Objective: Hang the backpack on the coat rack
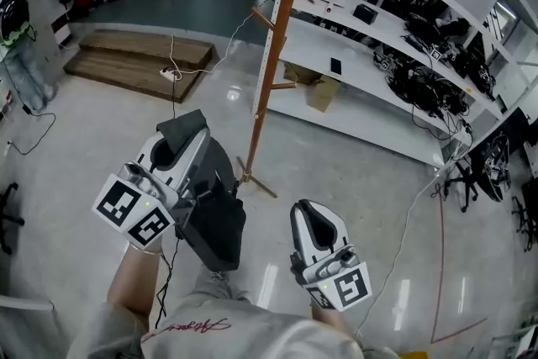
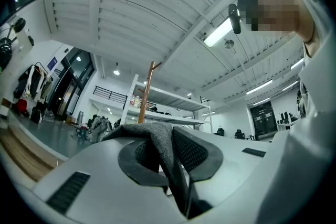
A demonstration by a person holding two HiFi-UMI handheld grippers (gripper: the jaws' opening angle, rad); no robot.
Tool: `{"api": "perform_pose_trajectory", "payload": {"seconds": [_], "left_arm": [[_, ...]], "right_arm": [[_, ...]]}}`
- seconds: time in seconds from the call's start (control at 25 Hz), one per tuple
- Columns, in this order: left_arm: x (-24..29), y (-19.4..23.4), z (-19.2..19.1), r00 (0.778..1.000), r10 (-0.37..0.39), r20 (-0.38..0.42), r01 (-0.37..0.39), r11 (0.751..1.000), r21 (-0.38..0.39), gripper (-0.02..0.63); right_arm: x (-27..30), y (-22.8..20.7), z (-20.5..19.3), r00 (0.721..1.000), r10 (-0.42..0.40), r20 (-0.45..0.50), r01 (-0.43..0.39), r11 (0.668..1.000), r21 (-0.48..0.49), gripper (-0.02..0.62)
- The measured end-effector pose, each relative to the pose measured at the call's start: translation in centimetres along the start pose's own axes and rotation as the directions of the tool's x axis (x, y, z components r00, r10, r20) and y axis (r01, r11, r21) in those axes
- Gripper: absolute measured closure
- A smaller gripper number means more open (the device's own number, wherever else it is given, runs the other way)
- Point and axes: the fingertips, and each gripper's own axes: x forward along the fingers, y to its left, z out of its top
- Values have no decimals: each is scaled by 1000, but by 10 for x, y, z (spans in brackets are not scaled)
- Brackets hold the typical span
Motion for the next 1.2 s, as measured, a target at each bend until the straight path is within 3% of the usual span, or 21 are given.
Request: {"api": "perform_pose_trajectory", "payload": {"seconds": [0.28, 0.72, 0.84, 1.08, 1.2], "left_arm": [[53, 81, -3, 1000, 1, 14, -1, 1000, -10, 540], [162, 189, -16, 985, -173, -27, 170, 982, -88, 540], [187, 216, -8, 976, -217, -29, 211, 968, -136, 540], [239, 249, 2, 952, -304, -42, 294, 943, -156, 540], [266, 255, 2, 925, -375, -64, 359, 917, -175, 540]], "right_arm": [[58, -39, -20, 1000, 6, 21, -5, 998, -57, 572], [162, -107, -55, 998, -55, 35, 58, 995, -76, 571], [175, -119, -65, 997, -71, 12, 72, 996, -61, 571], [187, -145, -69, 995, -96, -4, 96, 994, -46, 571], [194, -158, -72, 996, -92, -7, 92, 995, -34, 571]]}}
